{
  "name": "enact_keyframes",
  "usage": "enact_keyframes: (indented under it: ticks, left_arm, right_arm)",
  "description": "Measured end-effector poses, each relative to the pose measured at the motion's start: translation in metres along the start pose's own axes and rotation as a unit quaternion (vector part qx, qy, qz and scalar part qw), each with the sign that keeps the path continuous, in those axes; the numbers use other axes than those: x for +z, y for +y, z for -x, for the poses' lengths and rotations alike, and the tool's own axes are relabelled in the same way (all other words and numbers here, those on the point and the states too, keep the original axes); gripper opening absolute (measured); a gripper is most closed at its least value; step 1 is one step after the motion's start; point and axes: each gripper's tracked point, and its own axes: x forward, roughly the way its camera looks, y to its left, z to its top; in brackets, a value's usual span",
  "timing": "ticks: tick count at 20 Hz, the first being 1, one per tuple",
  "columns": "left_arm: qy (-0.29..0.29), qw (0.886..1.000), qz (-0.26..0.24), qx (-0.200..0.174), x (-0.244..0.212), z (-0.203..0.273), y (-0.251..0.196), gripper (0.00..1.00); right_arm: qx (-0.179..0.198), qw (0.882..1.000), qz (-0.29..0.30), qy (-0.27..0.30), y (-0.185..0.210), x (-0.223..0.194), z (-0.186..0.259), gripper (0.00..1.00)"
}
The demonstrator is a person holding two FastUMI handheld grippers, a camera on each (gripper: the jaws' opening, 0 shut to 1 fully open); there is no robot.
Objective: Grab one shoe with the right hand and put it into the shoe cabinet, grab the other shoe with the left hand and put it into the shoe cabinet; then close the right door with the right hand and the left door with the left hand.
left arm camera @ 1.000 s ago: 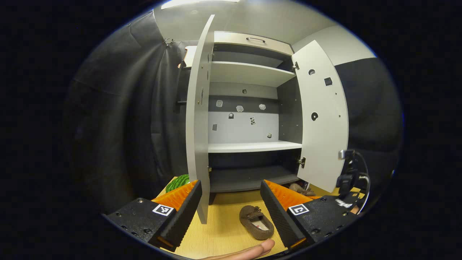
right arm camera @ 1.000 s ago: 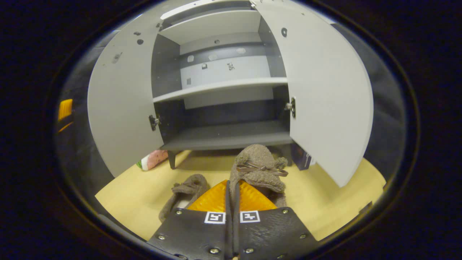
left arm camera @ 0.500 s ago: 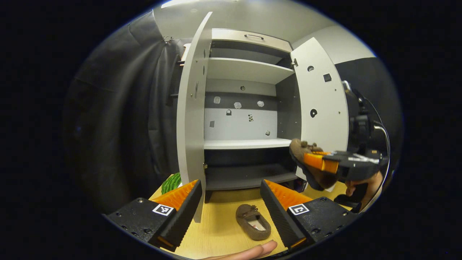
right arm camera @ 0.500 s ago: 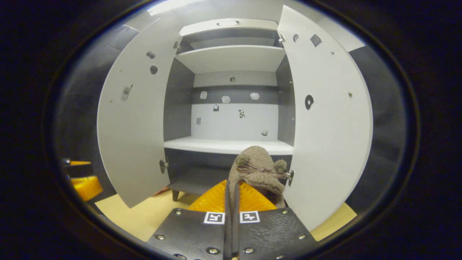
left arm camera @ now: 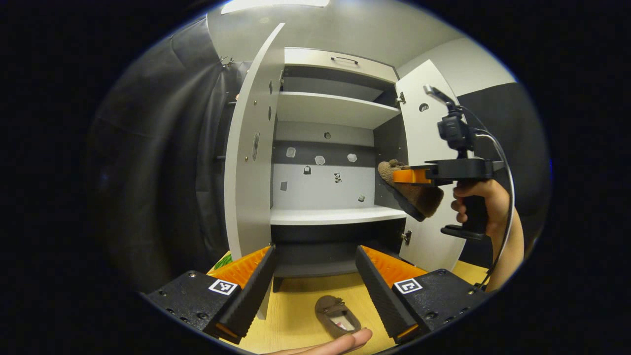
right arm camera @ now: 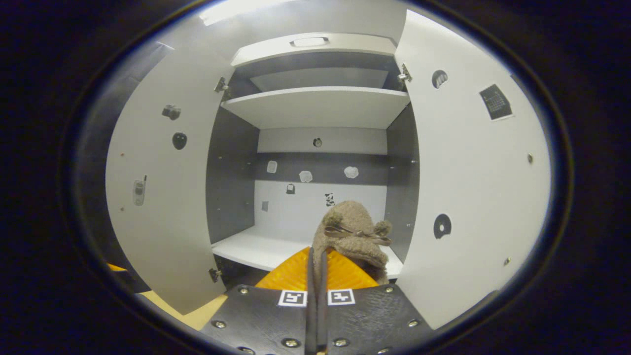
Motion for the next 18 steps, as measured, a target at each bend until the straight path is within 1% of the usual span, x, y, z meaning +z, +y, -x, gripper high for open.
enact_keyframes:
  ticks: [3, 5, 7, 10, 12, 13, 17, 18]
  left_arm:
    - [0.002, 1.000, 0.009, 0.002, -0.002, -0.011, 0.001, 0.99]
    - [0.003, 1.000, 0.014, -0.001, -0.007, -0.017, 0.000, 1.00]
    - [0.007, 1.000, 0.019, -0.003, -0.016, -0.023, 0.001, 1.00]
    - [0.021, 1.000, 0.021, 0.000, -0.032, -0.032, 0.004, 1.00]
    - [0.029, 0.999, 0.020, 0.000, -0.040, -0.036, 0.006, 1.00]
    - [0.030, 0.999, 0.019, -0.002, -0.042, -0.039, 0.005, 1.00]
    - [0.035, 0.999, 0.017, -0.007, -0.049, -0.043, 0.003, 0.99]
    - [0.036, 0.999, 0.018, -0.008, -0.051, -0.044, 0.004, 1.00]
  right_arm:
    - [-0.005, 1.000, 0.017, 0.012, -0.012, 0.005, -0.051, 0.01]
    - [-0.006, 1.000, 0.008, 0.025, -0.017, 0.002, -0.090, 0.01]
    - [-0.005, 0.999, 0.016, 0.034, -0.017, -0.007, -0.126, 0.01]
    - [0.001, 0.997, 0.053, 0.048, -0.013, -0.033, -0.168, 0.02]
    - [0.008, 0.995, 0.074, 0.062, -0.008, -0.053, -0.188, 0.02]
    - [0.015, 0.995, 0.069, 0.063, -0.002, -0.055, -0.195, 0.02]
    - [0.020, 0.996, 0.066, 0.054, 0.003, -0.055, -0.211, 0.02]
    - [0.023, 0.996, 0.065, 0.057, 0.004, -0.057, -0.213, 0.05]
